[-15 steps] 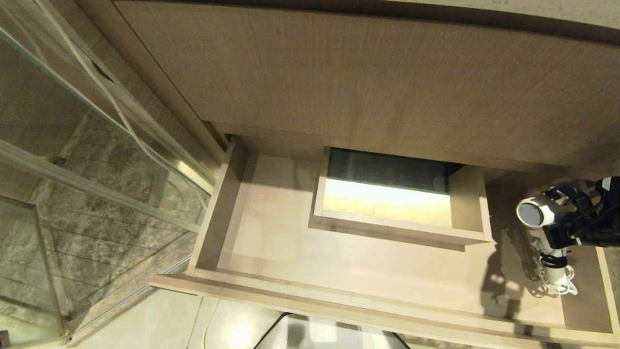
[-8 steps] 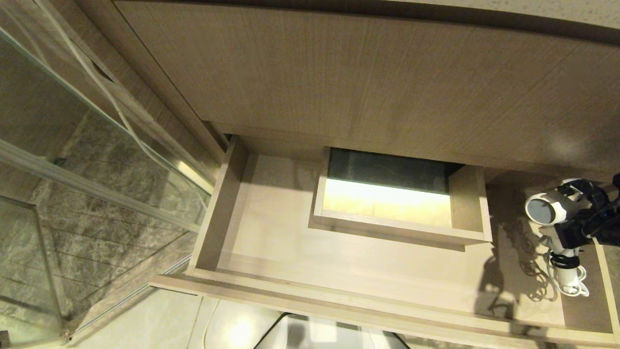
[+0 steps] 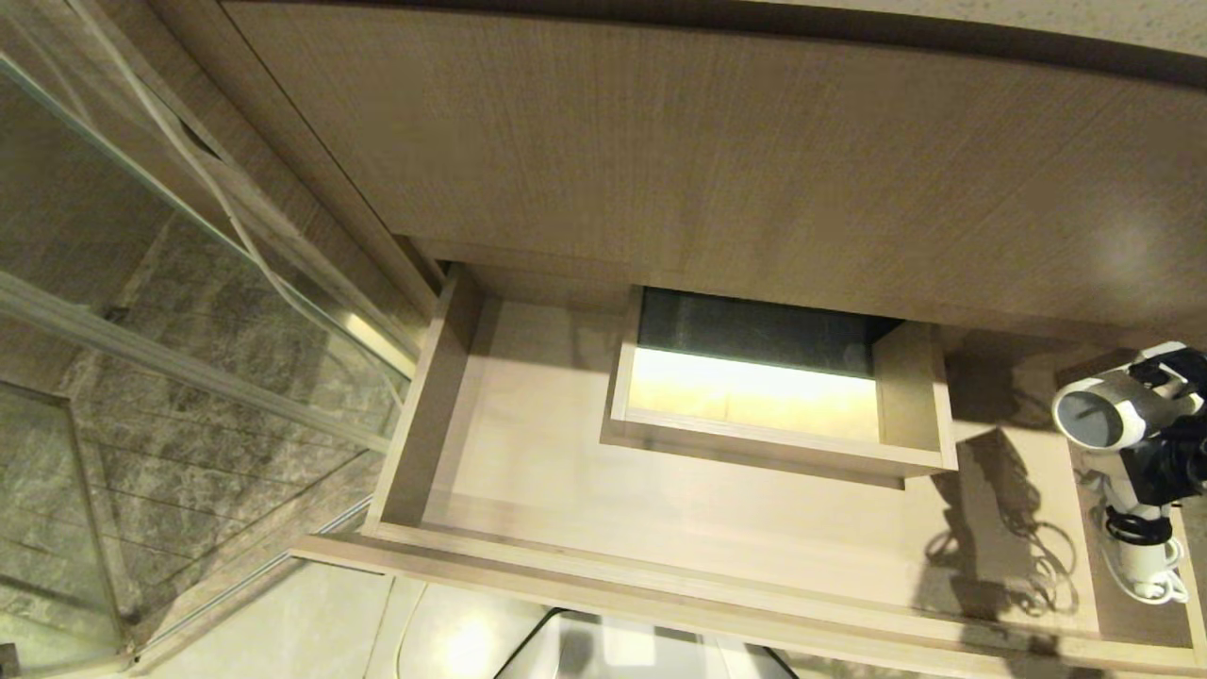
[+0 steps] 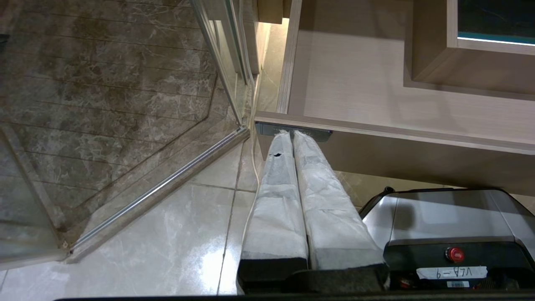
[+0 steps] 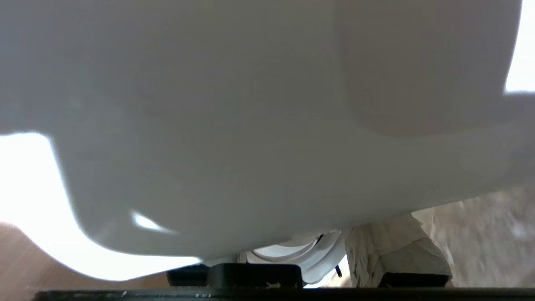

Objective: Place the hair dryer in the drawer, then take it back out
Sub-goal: Take the hairdryer out, then place it on the countertop

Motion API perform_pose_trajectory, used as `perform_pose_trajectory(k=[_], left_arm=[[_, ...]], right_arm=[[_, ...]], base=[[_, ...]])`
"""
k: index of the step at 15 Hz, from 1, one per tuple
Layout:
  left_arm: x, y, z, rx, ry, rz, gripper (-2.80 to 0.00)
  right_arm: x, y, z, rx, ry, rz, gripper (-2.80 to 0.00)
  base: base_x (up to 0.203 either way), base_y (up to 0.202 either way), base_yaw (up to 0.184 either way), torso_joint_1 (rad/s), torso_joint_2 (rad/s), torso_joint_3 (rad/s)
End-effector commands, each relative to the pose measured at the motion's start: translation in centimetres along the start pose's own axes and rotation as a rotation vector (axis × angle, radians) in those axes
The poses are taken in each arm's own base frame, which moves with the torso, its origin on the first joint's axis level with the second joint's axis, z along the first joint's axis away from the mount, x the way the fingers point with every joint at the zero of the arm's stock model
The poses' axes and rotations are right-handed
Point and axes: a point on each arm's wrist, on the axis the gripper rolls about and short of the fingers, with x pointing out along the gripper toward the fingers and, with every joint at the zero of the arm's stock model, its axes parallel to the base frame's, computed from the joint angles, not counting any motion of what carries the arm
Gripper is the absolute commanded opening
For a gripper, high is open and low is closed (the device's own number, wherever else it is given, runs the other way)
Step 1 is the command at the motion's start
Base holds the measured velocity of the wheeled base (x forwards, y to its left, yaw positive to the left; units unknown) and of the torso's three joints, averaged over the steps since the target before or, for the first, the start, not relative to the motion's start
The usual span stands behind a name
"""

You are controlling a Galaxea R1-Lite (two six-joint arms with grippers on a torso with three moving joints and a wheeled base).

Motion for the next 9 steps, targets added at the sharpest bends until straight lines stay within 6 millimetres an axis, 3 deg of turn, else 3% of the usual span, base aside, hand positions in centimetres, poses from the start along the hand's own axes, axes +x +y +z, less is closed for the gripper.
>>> perform_pose_trajectory(k=[1, 9], left_arm=[[0.0, 0.0, 0.0, 0.0, 0.002, 0.0, -2.8], [0.0, 0.0, 0.0, 0.0, 0.002, 0.0, -2.8]], right_arm=[[-3.7, 1.3, 0.2, -0.023, -0.046, -0.03, -2.8], [-10.5, 5.2, -1.2, -0.084, -0.121, -0.075, -2.8]], base=[[0.0, 0.0, 0.0, 0.0, 0.0, 0.0], [0.0, 0.0, 0.0, 0.0, 0.0, 0.0]])
